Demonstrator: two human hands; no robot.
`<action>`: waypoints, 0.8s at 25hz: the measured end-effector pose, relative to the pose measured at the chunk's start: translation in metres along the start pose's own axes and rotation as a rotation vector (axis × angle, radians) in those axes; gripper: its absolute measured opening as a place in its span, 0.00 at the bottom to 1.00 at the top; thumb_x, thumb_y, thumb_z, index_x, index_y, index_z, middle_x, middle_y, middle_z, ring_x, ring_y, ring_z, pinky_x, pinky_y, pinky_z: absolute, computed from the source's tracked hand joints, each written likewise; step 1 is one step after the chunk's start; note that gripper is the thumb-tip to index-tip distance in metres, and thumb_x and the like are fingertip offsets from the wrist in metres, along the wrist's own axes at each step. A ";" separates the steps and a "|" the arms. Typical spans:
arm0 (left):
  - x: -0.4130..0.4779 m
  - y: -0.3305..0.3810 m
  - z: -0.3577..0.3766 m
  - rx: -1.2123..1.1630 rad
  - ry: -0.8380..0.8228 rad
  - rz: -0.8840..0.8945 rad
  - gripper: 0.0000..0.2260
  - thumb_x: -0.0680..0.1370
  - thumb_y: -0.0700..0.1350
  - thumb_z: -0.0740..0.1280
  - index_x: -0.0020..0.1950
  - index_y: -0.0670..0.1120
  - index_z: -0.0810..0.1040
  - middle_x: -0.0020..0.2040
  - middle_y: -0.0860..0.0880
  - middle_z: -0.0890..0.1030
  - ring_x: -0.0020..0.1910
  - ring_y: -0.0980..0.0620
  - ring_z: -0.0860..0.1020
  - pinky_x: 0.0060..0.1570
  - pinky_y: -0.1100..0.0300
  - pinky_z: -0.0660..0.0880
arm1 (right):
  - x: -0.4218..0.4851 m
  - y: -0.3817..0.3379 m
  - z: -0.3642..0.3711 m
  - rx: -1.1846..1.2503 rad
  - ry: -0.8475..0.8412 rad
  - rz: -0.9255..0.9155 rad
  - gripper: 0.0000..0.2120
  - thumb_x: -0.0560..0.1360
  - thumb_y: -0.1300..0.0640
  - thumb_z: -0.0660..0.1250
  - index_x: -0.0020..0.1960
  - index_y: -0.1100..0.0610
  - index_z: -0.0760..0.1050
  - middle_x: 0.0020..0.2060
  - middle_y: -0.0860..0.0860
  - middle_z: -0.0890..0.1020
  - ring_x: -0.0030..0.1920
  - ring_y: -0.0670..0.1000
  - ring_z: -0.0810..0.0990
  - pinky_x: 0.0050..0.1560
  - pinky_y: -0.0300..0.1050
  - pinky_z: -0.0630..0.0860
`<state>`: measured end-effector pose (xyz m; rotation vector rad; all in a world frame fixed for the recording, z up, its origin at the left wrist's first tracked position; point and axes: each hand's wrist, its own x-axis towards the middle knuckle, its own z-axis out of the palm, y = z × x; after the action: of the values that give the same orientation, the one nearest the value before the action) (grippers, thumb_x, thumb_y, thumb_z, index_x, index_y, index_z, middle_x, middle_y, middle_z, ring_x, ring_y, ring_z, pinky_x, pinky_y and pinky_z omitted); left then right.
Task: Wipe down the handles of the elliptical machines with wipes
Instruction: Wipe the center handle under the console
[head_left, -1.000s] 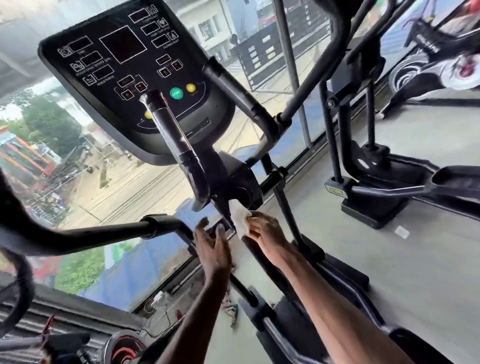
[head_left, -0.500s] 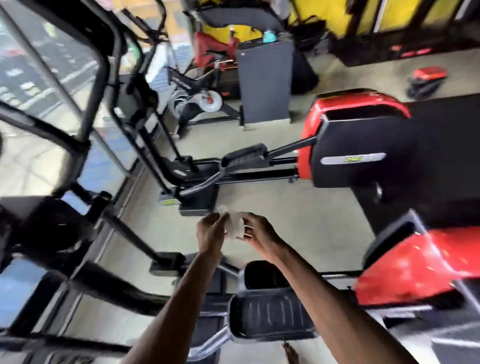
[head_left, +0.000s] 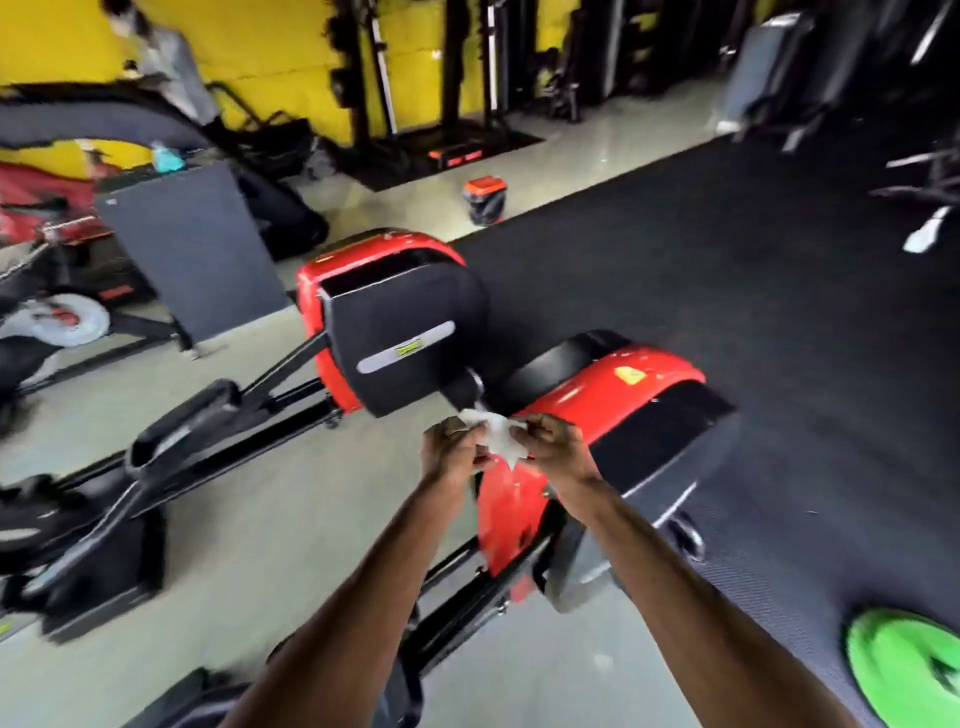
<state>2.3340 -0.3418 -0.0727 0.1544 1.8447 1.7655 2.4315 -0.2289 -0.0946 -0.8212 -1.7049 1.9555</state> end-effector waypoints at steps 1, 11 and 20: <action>0.007 0.003 0.040 0.011 -0.025 -0.006 0.03 0.78 0.36 0.71 0.51 0.40 0.80 0.37 0.40 0.79 0.29 0.51 0.79 0.27 0.60 0.79 | 0.010 -0.003 -0.038 -0.015 0.031 -0.013 0.10 0.78 0.70 0.71 0.57 0.60 0.80 0.43 0.55 0.83 0.41 0.51 0.81 0.40 0.43 0.78; 0.077 0.011 0.368 0.023 -0.241 -0.133 0.04 0.79 0.39 0.70 0.54 0.42 0.80 0.47 0.39 0.83 0.43 0.44 0.83 0.36 0.55 0.83 | 0.092 -0.041 -0.335 -0.368 0.173 -0.094 0.18 0.71 0.64 0.79 0.56 0.48 0.83 0.50 0.45 0.87 0.50 0.45 0.87 0.55 0.39 0.81; 0.211 0.032 0.600 0.009 -0.278 -0.249 0.01 0.79 0.39 0.72 0.49 0.42 0.81 0.46 0.41 0.85 0.42 0.45 0.86 0.38 0.54 0.85 | 0.274 -0.065 -0.531 -0.499 0.301 -0.094 0.12 0.74 0.60 0.78 0.57 0.55 0.87 0.51 0.46 0.88 0.43 0.34 0.85 0.50 0.31 0.79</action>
<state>2.4336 0.2867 -0.0872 0.1572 1.5981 1.4841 2.5807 0.3529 -0.1136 -1.1144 -2.0191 1.2755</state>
